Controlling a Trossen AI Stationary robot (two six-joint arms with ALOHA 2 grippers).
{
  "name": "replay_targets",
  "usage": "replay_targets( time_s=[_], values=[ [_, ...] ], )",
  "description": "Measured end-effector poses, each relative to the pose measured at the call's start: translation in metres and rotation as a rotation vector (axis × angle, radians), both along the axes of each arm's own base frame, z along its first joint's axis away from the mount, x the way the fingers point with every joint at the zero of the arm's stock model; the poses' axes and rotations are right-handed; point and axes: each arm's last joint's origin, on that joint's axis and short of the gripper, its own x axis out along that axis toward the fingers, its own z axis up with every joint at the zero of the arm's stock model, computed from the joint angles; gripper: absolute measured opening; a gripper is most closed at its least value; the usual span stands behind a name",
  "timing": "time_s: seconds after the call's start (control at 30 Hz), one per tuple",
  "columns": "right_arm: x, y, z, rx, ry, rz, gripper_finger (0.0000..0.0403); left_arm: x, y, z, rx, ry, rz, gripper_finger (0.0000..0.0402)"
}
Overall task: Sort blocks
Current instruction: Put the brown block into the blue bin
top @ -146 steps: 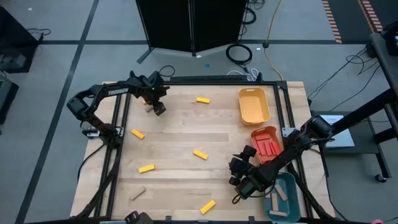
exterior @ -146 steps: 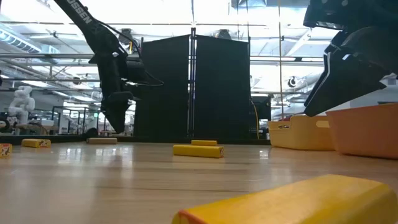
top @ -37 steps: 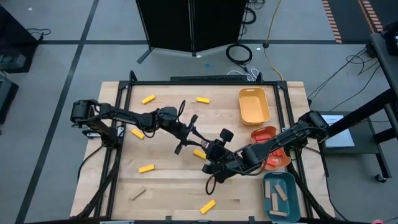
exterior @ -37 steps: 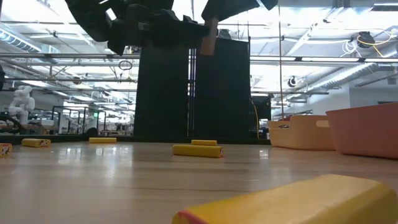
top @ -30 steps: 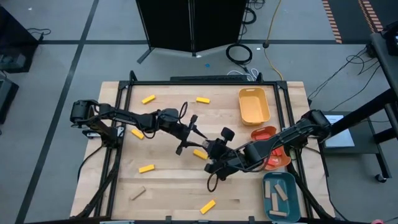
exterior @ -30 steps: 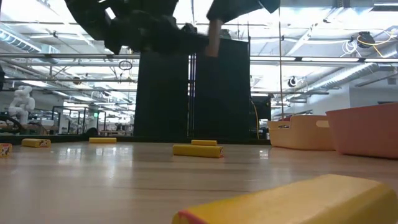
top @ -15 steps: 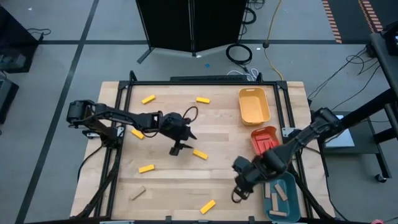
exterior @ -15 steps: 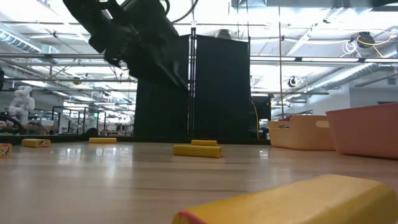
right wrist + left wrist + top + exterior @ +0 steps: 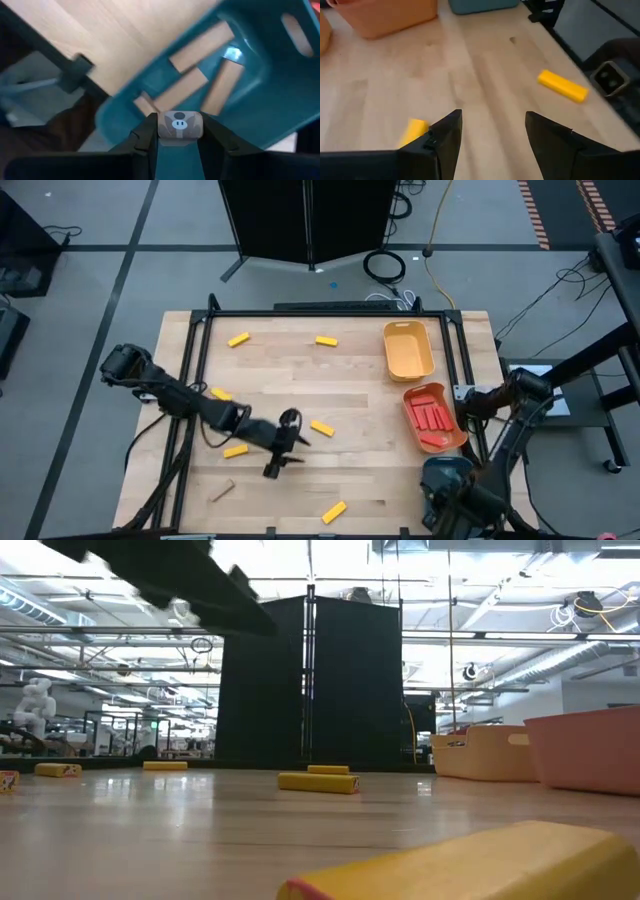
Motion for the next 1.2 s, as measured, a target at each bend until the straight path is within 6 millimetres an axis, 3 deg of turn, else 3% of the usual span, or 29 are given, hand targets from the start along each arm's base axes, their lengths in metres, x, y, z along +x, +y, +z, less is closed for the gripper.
replay_targets(
  time_s=[0.2, 0.53, 0.87, 1.07, 1.2],
  values=[
    [-0.015, 0.012, -0.01, -0.041, 0.049, 0.01, 0.009, -0.022, -0.034, -0.007, -0.156, 0.151, 0.047, 0.0215],
    [-0.026, 0.026, -0.026, -0.056, 0.159, 0.023, 0.0121, -0.08, -0.049, -0.035, -0.257, 0.757, 0.431, 0.0215],
    [-0.025, 0.027, -0.028, -0.056, 0.178, 0.013, 0.0194, -0.088, -0.071, -0.002, -0.244, 0.854, 0.431, 0.0215],
    [-0.024, 0.027, -0.029, -0.071, 0.121, 0.05, 0.0229, -0.111, -0.08, -0.004, -0.233, 0.99, 0.503, 0.0215],
    [-0.019, 0.029, -0.029, -0.104, -0.019, 0.076, 0.0233, -0.125, -0.086, -0.01, -0.235, 1.022, 0.548, 0.0215]
  ],
)
